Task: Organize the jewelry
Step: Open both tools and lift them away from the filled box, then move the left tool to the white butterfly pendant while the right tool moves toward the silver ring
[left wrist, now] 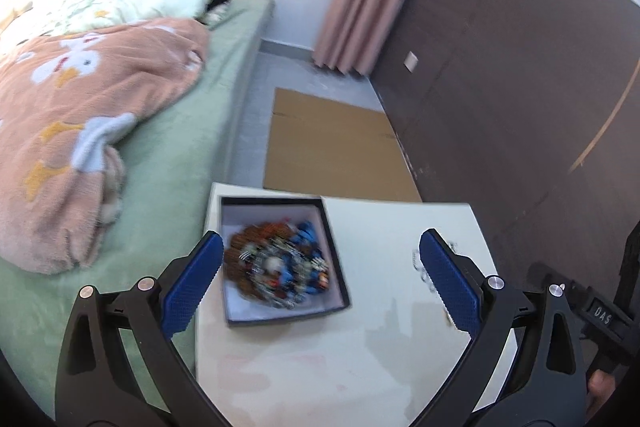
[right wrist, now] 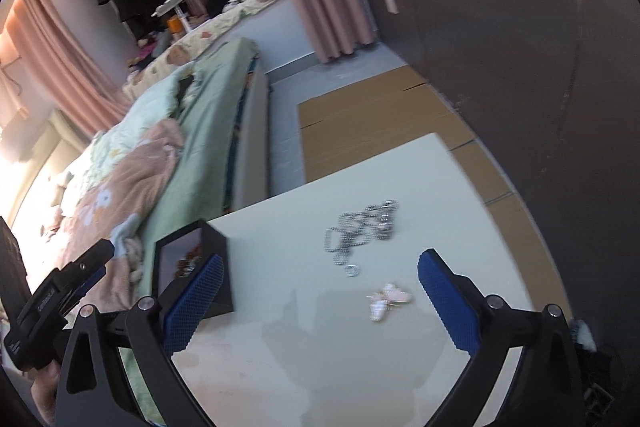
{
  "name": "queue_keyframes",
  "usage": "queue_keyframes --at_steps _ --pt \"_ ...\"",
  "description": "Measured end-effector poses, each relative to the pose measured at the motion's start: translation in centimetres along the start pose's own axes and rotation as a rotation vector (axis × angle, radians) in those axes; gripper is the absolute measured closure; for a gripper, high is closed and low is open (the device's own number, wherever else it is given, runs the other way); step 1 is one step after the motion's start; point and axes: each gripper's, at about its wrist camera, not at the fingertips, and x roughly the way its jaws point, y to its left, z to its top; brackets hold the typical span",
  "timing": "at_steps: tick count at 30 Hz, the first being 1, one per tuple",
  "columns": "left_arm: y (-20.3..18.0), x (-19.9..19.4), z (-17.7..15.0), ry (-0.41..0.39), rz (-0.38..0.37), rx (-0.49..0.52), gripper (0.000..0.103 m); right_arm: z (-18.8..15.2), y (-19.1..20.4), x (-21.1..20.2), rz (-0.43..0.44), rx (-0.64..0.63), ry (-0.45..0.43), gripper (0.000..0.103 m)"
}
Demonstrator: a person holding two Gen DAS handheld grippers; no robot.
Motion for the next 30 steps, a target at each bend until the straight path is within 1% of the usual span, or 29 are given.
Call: queue_keyframes --at_steps 2,5,9,11,13,16,20,22,24,26,28,30 --pt "-1.1 0.6 -0.4 0.027 -0.003 0.024 0.005 -0.2 -0.4 -0.6 -0.02 -0.01 -0.015 0.007" --pt "-3.0 1.2 -1.2 0.055 -0.039 0.072 0.005 -1.0 -1.1 -1.4 -0.069 -0.023 -0.035 0.007" --pt "-4.9 2.1 -2.1 0.094 -0.082 0.104 0.005 -1.6 -2.8 -1.9 -0.115 0.014 -0.048 0.007" --pt "-5.8 2.4 -2.5 0.105 -0.064 0.135 0.005 -1.7 -3.7 -2.2 -0.126 0.039 -0.056 0.007" --pt "-6.8 2.3 -2.9 0.094 -0.044 0.179 0.005 -1.8 -4.3 -2.6 -0.141 0.052 -0.067 0.007" --pt "-7.6 2.2 -3.3 0.091 -0.053 0.206 0.005 -2.0 -5.0 -3.2 -0.166 0.055 -0.086 0.007" --pt "-8.8 2.4 -3.9 0.117 -0.083 0.234 0.005 -2.5 -6.0 -3.9 -0.177 0.065 -0.094 0.007" --pt "-9.6 2.5 -4.2 0.12 -0.067 0.276 0.005 -2.8 -6.6 -4.1 -0.182 0.062 -0.088 0.007" --pt "-10.4 2.6 -4.5 0.119 -0.01 0.318 0.005 -3.1 -7.3 -4.3 -0.188 0.064 -0.086 0.007" --pt "-11.1 3.0 -4.9 0.134 0.016 0.35 0.005 -3.3 -8.1 -4.4 -0.19 0.076 -0.075 0.007" --pt "-11.9 3.4 -5.5 0.147 0.025 0.38 0.005 -3.4 -9.1 -4.4 -0.188 0.092 -0.049 0.007" --pt "-12.5 3.7 -6.0 0.164 0.001 0.393 0.005 -3.6 -10.2 -4.2 -0.167 0.122 -0.025 0.007"
